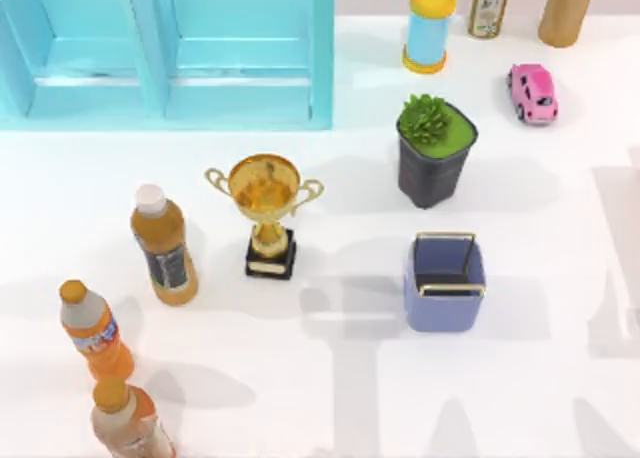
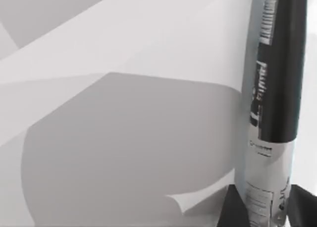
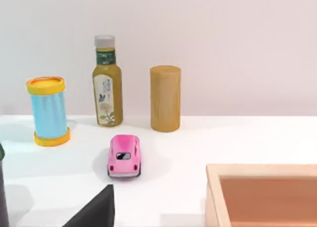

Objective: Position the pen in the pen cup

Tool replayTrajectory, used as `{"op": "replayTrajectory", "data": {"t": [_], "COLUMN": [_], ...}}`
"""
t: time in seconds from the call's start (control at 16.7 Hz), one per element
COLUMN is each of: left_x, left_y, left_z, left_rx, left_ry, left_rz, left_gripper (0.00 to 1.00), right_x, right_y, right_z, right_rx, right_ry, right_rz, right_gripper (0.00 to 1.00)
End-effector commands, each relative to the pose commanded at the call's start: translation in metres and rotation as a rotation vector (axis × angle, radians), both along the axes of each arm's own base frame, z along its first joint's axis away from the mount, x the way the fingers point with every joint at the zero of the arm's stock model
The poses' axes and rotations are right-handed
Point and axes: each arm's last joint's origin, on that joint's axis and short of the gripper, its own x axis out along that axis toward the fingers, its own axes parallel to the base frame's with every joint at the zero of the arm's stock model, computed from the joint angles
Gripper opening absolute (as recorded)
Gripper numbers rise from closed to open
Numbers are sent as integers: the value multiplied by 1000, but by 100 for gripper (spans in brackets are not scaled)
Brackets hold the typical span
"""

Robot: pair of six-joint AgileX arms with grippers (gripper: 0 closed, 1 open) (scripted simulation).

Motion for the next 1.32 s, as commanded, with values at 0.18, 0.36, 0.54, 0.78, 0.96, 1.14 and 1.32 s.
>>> {"op": "replayTrajectory", "data": {"t": [0.18, 0.36, 0.54, 0.78, 0.96, 1.14, 1.32], "left_x": [-3, -21, -59, -111, -137, -149, -150], "left_y": [10, 30, 35, 16, 4, 3, 3], "left_z": [19, 70, 116, 156, 162, 153, 150], "left_rx": [35, 126, 163, 132, 65, 8, 0], "left_ry": [-42, -124, -137, -97, -55, -10, 0], "left_rz": [-10, -45, -59, -48, -29, -4, 0], "left_gripper": [0, 0, 0, 0, 0, 0, 0], "right_x": [0, 0, 0, 0, 0, 0, 0], "right_y": [0, 0, 0, 0, 0, 0, 0], "right_z": [0, 0, 0, 0, 0, 0, 0], "right_rx": [0, 0, 0, 0, 0, 0, 0], "right_ry": [0, 0, 0, 0, 0, 0, 0], "right_rz": [0, 0, 0, 0, 0, 0, 0], "right_gripper": [100, 100, 100, 100, 100, 100, 100]}}
